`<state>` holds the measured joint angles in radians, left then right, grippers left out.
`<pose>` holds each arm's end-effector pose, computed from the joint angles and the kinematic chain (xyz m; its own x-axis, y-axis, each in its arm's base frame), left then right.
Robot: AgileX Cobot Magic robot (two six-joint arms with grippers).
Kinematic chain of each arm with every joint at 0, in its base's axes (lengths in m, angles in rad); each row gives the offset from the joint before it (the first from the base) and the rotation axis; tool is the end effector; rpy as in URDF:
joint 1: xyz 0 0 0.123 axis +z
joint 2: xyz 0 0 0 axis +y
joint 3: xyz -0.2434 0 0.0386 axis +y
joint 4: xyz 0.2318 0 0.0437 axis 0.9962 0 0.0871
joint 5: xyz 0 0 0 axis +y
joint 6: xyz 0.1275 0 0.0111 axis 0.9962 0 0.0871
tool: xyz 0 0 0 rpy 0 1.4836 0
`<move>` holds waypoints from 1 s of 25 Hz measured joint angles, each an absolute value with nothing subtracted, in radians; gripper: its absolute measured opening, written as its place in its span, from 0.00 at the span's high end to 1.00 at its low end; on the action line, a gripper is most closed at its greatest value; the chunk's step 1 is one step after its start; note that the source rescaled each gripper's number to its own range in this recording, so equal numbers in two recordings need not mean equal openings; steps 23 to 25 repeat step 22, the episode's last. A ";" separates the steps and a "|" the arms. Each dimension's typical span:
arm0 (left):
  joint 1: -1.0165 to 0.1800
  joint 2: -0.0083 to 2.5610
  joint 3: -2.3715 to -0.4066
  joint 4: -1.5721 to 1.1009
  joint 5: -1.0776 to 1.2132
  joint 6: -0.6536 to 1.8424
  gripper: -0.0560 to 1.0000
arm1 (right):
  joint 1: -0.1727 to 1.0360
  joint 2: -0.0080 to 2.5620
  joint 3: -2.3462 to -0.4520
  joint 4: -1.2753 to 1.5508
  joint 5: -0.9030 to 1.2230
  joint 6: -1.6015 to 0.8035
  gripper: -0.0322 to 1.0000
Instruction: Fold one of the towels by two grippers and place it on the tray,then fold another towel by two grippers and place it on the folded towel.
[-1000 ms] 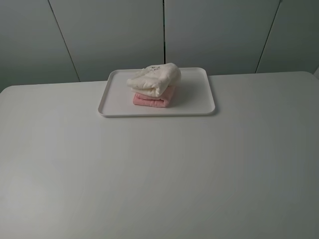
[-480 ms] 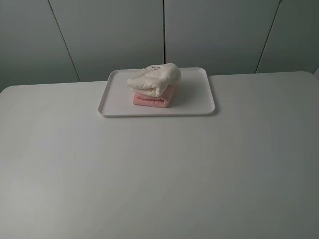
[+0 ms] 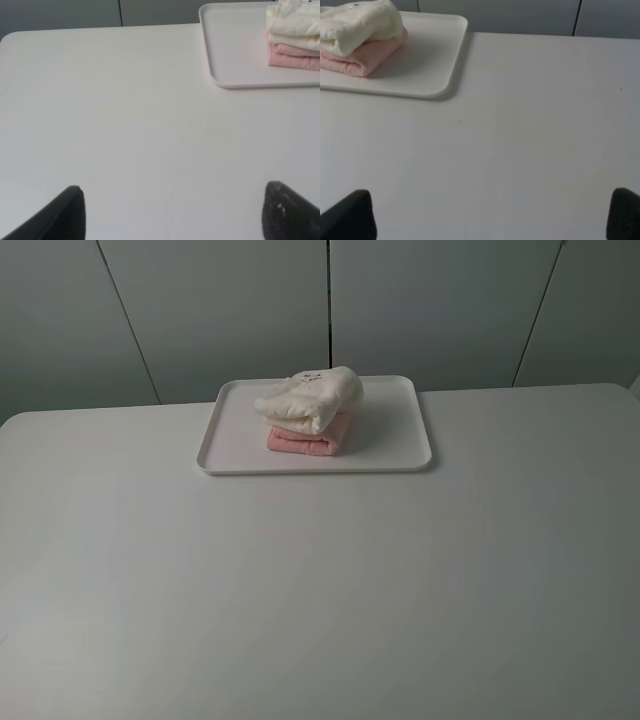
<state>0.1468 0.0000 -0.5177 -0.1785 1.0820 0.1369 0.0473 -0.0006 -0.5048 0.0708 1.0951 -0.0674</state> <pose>0.0515 -0.0127 0.2570 -0.4481 -0.0140 -0.8939 0.0173 0.9996 -0.0243 0.0498 0.0104 0.2505 -0.4763 -0.0574 -0.8774 -0.1190 0.9929 -0.0004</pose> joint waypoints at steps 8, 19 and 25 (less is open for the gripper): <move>0.147 0.000 -0.518 -0.178 1.082 0.137 0.07 | 0.047 -0.001 -0.505 0.071 1.095 -0.065 0.00; 0.147 0.000 -0.518 -0.178 1.082 0.137 0.07 | 0.047 -0.001 -0.505 0.071 1.095 -0.065 0.00; 0.147 0.000 -0.518 -0.178 1.082 0.137 0.07 | 0.047 -0.001 -0.505 0.071 1.095 -0.065 0.00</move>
